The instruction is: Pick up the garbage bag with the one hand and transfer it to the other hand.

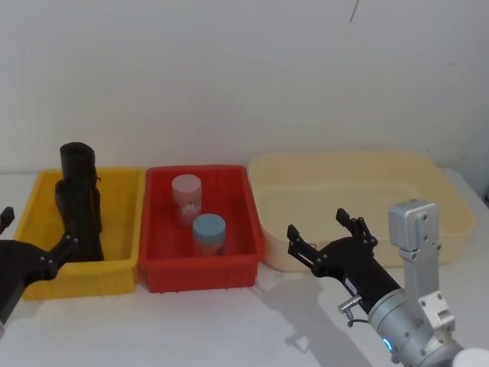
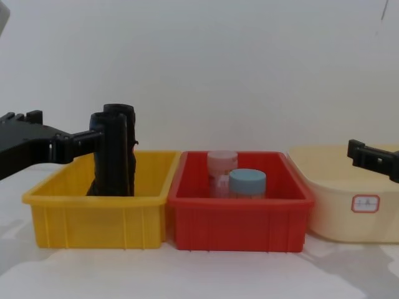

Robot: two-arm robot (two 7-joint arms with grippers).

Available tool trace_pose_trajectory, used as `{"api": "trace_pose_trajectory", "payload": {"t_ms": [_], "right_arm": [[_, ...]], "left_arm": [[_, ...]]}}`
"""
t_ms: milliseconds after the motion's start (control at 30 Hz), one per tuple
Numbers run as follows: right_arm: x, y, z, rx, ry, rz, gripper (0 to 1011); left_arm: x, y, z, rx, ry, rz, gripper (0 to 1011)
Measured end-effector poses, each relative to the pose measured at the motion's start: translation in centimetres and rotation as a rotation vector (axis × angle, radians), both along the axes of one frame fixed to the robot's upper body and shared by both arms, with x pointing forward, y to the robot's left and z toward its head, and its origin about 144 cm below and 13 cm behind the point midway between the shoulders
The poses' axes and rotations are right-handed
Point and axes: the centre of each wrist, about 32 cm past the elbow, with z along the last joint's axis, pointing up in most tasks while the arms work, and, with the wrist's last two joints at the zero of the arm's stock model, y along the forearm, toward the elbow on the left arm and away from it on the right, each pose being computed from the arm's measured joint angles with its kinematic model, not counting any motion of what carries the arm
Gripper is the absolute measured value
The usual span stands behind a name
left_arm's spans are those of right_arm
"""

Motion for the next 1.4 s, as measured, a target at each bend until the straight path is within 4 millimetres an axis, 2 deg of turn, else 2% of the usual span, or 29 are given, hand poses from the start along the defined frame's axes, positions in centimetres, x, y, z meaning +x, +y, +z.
{"api": "trace_pose_trajectory", "payload": {"t_ms": [933, 1400], "right_arm": [[0.0, 0.0, 0.0, 0.000, 0.000, 0.000, 1001], [0.0, 0.0, 0.0, 0.000, 0.000, 0.000, 1001]], "left_arm": [[5.0, 1.3, -0.3, -0.062, 0.056, -0.111, 1002], [6.6, 1.3, -0.5, -0.062, 0.081, -0.155, 1001]]}}
